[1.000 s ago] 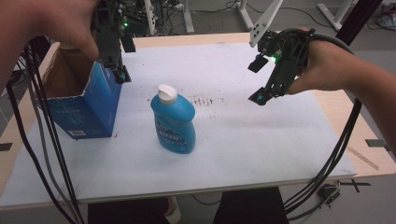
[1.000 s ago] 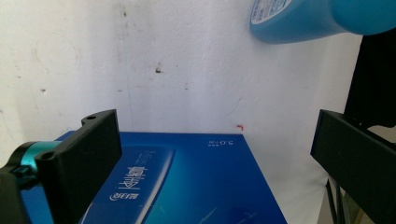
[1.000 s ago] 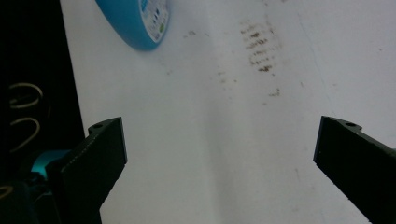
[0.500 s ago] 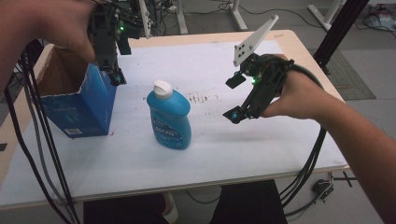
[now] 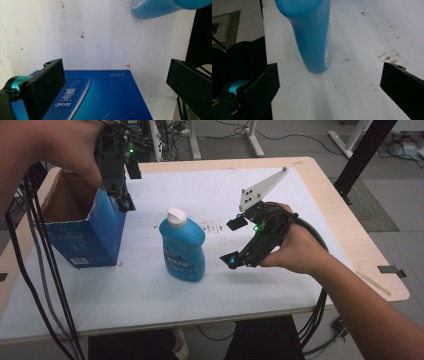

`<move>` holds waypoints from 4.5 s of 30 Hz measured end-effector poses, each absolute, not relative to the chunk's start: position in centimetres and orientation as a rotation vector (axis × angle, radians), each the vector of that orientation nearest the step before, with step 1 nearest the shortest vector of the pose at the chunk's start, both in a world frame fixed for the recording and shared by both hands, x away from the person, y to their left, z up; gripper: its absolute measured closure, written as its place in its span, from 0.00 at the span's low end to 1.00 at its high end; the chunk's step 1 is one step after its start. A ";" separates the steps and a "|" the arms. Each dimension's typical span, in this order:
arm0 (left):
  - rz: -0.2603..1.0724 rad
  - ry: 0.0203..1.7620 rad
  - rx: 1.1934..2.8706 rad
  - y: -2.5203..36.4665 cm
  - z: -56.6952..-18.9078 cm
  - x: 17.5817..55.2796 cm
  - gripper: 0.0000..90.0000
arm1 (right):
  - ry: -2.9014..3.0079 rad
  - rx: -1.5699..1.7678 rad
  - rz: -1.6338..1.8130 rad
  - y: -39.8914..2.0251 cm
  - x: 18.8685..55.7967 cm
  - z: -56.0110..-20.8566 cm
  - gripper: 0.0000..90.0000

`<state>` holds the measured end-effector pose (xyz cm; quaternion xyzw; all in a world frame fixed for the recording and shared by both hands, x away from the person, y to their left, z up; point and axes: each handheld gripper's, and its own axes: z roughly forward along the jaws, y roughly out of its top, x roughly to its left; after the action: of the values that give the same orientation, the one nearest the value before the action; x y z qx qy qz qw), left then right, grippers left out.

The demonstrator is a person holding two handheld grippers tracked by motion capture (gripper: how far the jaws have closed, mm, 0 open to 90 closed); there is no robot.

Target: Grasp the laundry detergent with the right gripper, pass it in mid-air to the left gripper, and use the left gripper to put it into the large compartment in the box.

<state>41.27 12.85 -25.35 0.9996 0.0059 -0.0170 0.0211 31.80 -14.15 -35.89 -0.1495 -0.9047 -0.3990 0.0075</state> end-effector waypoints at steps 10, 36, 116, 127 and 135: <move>-0.045 0.004 3.086 12.9 -25.1 40.9 0.02 | -2.781 -0.463 -1.307 -11.9 31.3 -38.2 0.02; -0.039 -0.012 3.080 13.1 -25.1 41.0 0.02 | -2.653 -0.558 -1.659 -7.7 30.7 -42.1 0.02; -0.049 -0.006 3.082 13.3 -25.2 40.6 0.02 | -2.638 -0.536 -1.889 -6.9 30.0 -43.5 0.51; -0.057 -0.018 3.080 12.9 -24.6 39.9 0.02 | -2.642 -0.512 -1.885 -8.5 30.7 -41.7 0.51; -0.074 -0.015 3.058 12.5 -24.0 38.9 0.02 | -2.675 -0.434 -1.834 -9.7 31.8 -40.3 0.51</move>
<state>38.86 12.45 -24.01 0.9988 -0.0049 -0.0242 0.0414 31.81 -9.68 -40.32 -0.1322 -0.8159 -0.5591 -0.0653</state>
